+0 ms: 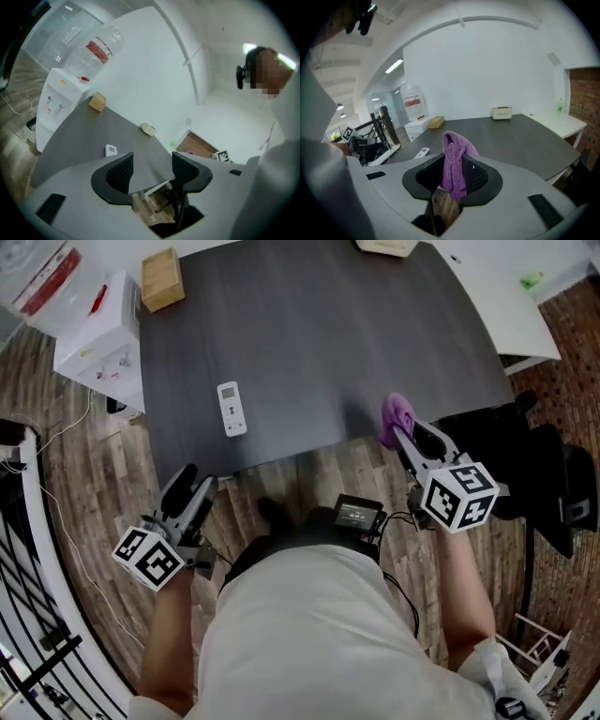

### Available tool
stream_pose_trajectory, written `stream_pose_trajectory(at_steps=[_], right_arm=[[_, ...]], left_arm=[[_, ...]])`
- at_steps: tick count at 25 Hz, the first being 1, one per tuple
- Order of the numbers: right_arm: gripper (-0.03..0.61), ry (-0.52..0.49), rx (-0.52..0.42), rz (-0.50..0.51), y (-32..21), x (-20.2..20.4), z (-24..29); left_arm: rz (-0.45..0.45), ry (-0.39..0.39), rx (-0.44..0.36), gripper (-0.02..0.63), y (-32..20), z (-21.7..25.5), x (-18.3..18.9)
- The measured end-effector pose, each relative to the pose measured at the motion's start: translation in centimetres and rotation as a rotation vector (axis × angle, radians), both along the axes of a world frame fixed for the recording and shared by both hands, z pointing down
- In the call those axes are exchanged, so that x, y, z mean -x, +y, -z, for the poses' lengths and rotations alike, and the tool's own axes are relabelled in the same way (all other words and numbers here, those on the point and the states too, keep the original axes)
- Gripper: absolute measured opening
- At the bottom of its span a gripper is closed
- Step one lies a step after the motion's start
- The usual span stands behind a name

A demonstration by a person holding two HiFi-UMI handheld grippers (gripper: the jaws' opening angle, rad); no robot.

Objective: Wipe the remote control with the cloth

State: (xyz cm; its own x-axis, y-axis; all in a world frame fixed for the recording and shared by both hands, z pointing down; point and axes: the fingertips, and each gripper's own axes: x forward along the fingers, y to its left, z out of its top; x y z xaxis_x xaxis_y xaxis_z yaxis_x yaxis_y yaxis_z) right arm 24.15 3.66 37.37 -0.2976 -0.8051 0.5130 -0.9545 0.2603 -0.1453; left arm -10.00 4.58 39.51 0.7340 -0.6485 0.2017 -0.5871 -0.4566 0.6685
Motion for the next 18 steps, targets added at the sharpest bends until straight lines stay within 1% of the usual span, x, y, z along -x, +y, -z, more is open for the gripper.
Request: stream_pose_trajectory(at_steps=[1,4,5,7,11,14,16,18], right_arm=[[0.11,-0.053,0.002,-0.004,1.6,0.2,0.4],[0.11,-0.204,0.001,0.011,5.2,1.3,1.6],[0.11,-0.242,-0.003,0.028,6.1,1.7,2.1],[0.11,-0.317,-0.018,0.067,8.1,2.4,3.6],[0.109,-0.445,-0.065,0.143,12.3,3.0,6.8],[0.109,-0.524,-0.089,0.171,15.5,2.7,8.2],[0.109,-0.544,-0.091,0.19,18.3,2.3,8.4],[0.109,-0.537,-0.09,0.207,21.0,1.9,8.4]], left_arm=[[-0.017,0.073,-0.013,0.251,1.6,1.3,-0.4],[-0.027,0.262,-0.057,0.145,5.8,4.5,-1.6],[-0.024,0.309,-0.069,0.112,7.2,5.3,-2.1],[-0.024,0.377,-0.085,0.084,10.0,6.6,-3.7],[-0.047,0.444,-0.127,0.083,15.4,9.3,-7.5],[-0.028,0.478,-0.149,0.083,19.2,10.7,-9.5],[-0.012,0.479,-0.144,0.083,22.2,11.0,-10.6],[-0.001,0.464,-0.139,0.083,25.0,11.1,-11.2]])
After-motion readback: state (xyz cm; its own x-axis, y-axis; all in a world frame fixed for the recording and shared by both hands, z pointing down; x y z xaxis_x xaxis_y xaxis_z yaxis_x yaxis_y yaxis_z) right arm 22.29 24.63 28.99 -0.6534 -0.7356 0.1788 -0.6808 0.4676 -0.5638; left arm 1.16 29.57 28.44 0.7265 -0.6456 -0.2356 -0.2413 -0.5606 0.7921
